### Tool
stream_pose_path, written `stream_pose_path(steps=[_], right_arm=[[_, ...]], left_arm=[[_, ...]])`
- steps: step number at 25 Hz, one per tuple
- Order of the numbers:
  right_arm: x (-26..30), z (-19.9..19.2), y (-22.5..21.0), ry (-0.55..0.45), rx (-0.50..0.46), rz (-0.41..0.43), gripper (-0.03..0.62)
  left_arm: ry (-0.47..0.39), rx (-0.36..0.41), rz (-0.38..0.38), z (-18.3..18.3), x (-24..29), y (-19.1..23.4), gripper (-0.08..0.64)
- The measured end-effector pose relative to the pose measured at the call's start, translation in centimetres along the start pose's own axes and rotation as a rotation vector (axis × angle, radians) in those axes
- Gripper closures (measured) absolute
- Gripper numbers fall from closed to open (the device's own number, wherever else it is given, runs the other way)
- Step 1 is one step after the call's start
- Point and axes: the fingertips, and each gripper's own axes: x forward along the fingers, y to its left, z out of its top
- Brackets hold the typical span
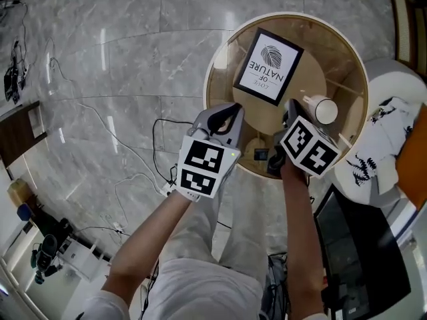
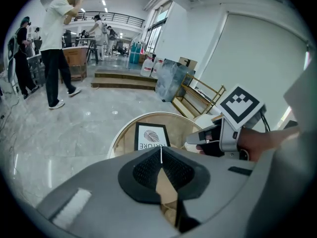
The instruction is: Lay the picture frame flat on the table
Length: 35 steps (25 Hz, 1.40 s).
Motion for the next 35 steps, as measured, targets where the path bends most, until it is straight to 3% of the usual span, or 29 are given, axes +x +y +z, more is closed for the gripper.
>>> stream_pose_path(steps=[11, 19, 28, 35], right_arm=[[-11.9, -0.2, 2.5, -0.017, -0.151, 0.071, 0.588], [-21.0, -1.6, 4.1, 0.012, -0.348, 0.131, 0.588], [-30.5, -1.6, 7.6, -0.015, -0.38, 0.196, 0.588], [-34.8, -1.3, 10.0, -0.012, -0.403, 0.208, 0.588]], left_arm=[[-0.04, 0.02, -0.031, 2.9, -7.8, -7.1, 0.551], [-0.06, 0.052, -0.058, 4.4, -15.3, -11.0, 0.551], [-0.138, 0.058, -0.045, 7.5, -23.4, -12.8, 0.551], [-0.201, 0.069, -0.038, 10.1, -28.3, -13.7, 0.551]])
